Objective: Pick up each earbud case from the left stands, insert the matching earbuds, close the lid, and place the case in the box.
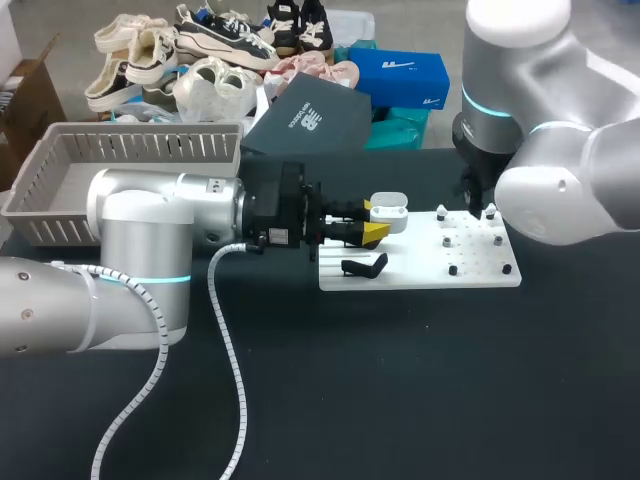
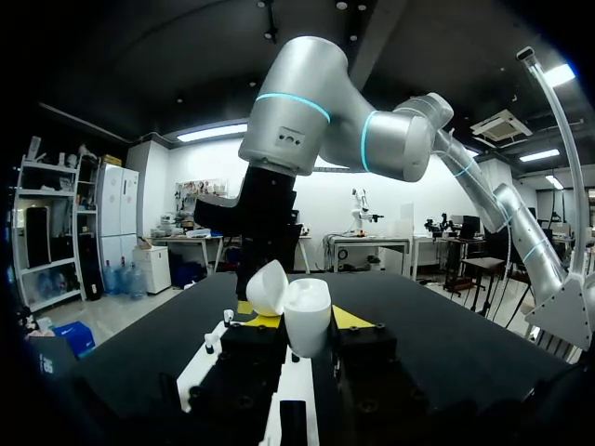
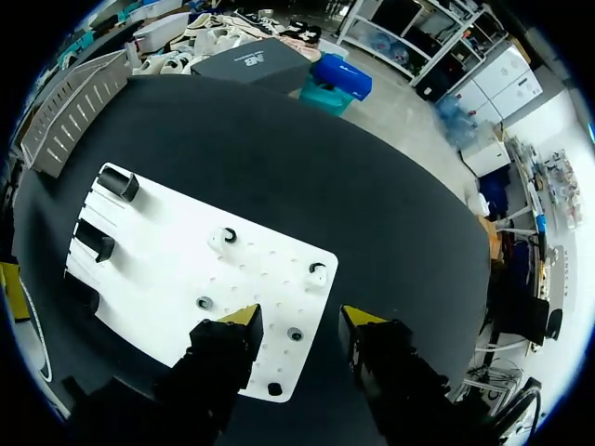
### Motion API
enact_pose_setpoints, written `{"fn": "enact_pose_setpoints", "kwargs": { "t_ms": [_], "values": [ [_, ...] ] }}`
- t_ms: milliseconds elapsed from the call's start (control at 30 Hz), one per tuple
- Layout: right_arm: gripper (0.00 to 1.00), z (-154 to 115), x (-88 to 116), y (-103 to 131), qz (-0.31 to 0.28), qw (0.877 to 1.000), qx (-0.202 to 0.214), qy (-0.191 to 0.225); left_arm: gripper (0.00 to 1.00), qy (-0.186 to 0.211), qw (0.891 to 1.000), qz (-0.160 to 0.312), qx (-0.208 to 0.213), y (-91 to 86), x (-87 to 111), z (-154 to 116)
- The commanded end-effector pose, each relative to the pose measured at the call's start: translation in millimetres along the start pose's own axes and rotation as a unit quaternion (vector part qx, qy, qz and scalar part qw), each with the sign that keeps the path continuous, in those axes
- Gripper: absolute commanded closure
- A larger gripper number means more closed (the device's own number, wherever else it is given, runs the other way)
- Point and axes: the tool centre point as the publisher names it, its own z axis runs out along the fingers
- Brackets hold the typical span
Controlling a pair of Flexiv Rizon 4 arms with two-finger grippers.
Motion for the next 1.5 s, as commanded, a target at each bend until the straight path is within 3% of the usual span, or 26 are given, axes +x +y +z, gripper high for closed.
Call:
{"fn": "enact_pose_setpoints", "kwargs": {
  "t_ms": [33, 1500],
  "values": [
    [0.49, 10.2, -8.2, -0.4, 0.003, 1.0, 0.001, 0.017, 1.0, 0.0, 1.0, 0.0, 0.002, 1.8, 0.4, 0.2],
    [0.62, 37.2, -15.1, -11.4, 0.016, 0.999, 0.023, 0.033, 1.0, 0.0, 1.0, 0.0, 0.002, 1.8, 0.4, 0.2]
  ]
}}
